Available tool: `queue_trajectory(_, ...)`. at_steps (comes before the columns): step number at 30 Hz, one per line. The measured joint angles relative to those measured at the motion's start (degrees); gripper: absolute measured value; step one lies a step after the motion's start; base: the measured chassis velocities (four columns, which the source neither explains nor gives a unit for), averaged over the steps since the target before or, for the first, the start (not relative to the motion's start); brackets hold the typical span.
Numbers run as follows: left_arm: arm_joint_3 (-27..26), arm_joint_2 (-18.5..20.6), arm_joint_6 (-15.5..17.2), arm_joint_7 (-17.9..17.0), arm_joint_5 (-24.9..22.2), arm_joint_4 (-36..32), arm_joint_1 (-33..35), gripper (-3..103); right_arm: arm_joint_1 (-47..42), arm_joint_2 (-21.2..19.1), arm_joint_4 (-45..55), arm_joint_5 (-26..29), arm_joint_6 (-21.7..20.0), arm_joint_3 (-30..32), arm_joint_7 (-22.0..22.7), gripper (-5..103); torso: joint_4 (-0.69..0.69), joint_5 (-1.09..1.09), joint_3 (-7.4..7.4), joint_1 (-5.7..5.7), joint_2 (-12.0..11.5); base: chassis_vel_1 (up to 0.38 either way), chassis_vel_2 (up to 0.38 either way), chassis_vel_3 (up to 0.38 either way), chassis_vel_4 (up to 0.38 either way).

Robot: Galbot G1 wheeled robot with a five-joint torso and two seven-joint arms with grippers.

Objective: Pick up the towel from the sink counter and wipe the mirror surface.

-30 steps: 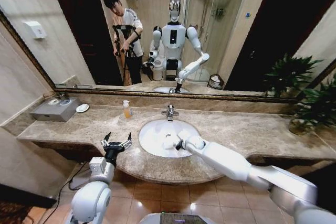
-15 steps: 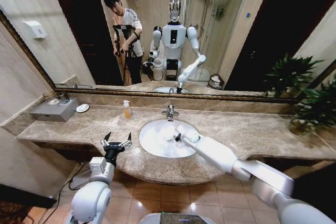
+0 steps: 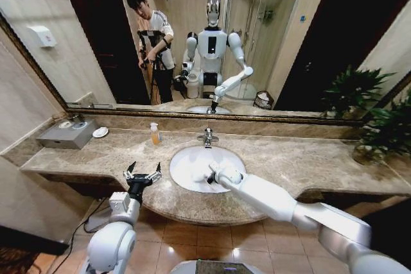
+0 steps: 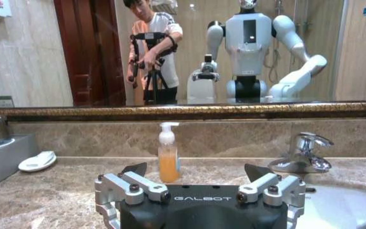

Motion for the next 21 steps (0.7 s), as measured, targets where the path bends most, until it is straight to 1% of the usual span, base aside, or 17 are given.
queue_trajectory(1, 0.00, 0.00, 0.00, 0.00, 0.00, 0.00, 0.00, 100, 0.78, 1.92, -4.12, -1.86, 1.98, 1.20, -0.16, 10, 0.00, 0.00, 0.00, 0.00, 0.00, 0.000, 0.000, 0.000, 0.000)
queue_trajectory(2, 0.01, 0.00, 0.00, 0.00, 0.00, 0.00, 0.00, 100, 1.05, 3.13, -6.08, -2.60, 2.79, 2.41, -0.65, 10, -0.01, -0.01, 0.00, 0.00, 0.00, 0.000, 0.000, 0.000, 0.000)
queue_trajectory(4, 0.01, 0.00, 0.00, 0.00, 0.00, 0.00, 0.00, 100, 0.78, 2.99, -3.95, -1.02, 0.55, 2.58, -1.01, 10, -0.02, -0.02, 0.00, 0.01, 0.00, 0.000, 0.000, 0.000, 0.000)
queue_trajectory(5, 0.01, 0.00, 0.00, 0.00, 0.00, 0.00, 0.00, 100, 0.78, 2.99, -3.95, -1.02, 0.55, 2.58, -1.01, 10, -0.02, -0.02, 0.00, 0.01, 0.00, 0.000, 0.000, 0.000, 0.000)
queue_trajectory(7, 0.00, 0.00, 0.00, 0.00, 0.00, 0.00, 0.00, 100, -0.58, 1.79, 1.26, 1.61, -2.12, 0.91, -0.82, 10, 0.00, 0.00, 0.00, 0.00, 0.00, 0.000, 0.000, 0.000, 0.000)
queue_trajectory(8, 0.00, 0.00, 0.00, 0.00, 0.00, 0.00, 0.00, 100, -0.58, 1.79, 1.26, 1.61, -2.12, 0.91, -0.82, 10, 0.00, 0.00, 0.00, 0.00, 0.00, 0.000, 0.000, 0.000, 0.000)
queue_trajectory(9, 0.00, 0.01, 0.00, 0.00, 0.00, 0.00, 0.00, 100, -1.27, 1.22, 3.33, 2.39, -2.75, 0.05, -0.42, 10, 0.00, -0.01, 0.00, 0.00, 0.00, 0.000, 0.000, 0.000, 0.000)
queue_trajectory(12, 0.00, 0.00, 0.00, 0.00, 0.00, 0.00, 0.00, 100, -3.37, -0.33, 8.70, 6.00, -4.00, -1.48, 3.15, 10, -0.01, 0.00, 0.00, -0.01, 0.00, 0.000, 0.000, 0.000, 0.000)
queue_trajectory(15, 0.00, 0.00, 0.00, 0.00, 0.00, 0.00, 0.00, 100, -3.99, -1.14, 10.81, 7.64, -4.27, -2.02, 4.38, 10, -0.02, 0.00, -0.01, -0.01, 0.00, 0.000, 0.000, 0.000, 0.000)
queue_trajectory(17, 0.00, 0.00, 0.00, 0.00, 0.00, 0.00, 0.00, 100, -3.95, -0.89, 10.36, 7.55, -3.81, -1.94, 4.52, 10, -0.03, -0.01, -0.01, -0.01, 0.00, 0.000, 0.000, 0.000, 0.000)
queue_trajectory(19, 0.00, 0.00, 0.00, 0.00, 0.00, 0.00, 0.00, 100, -3.23, 0.93, 7.09, 6.63, -2.73, -0.59, 4.63, 10, -0.02, 0.00, 0.00, -0.01, 0.00, 0.000, 0.000, 0.000, 0.000)
queue_trajectory(21, 0.01, 0.00, 0.00, 0.00, 0.00, 0.00, 0.00, 100, -2.64, 1.67, 5.72, 6.13, -2.26, -0.07, 4.64, 10, -0.01, 0.00, 0.00, -0.01, 0.00, 0.000, 0.000, 0.000, 0.000)
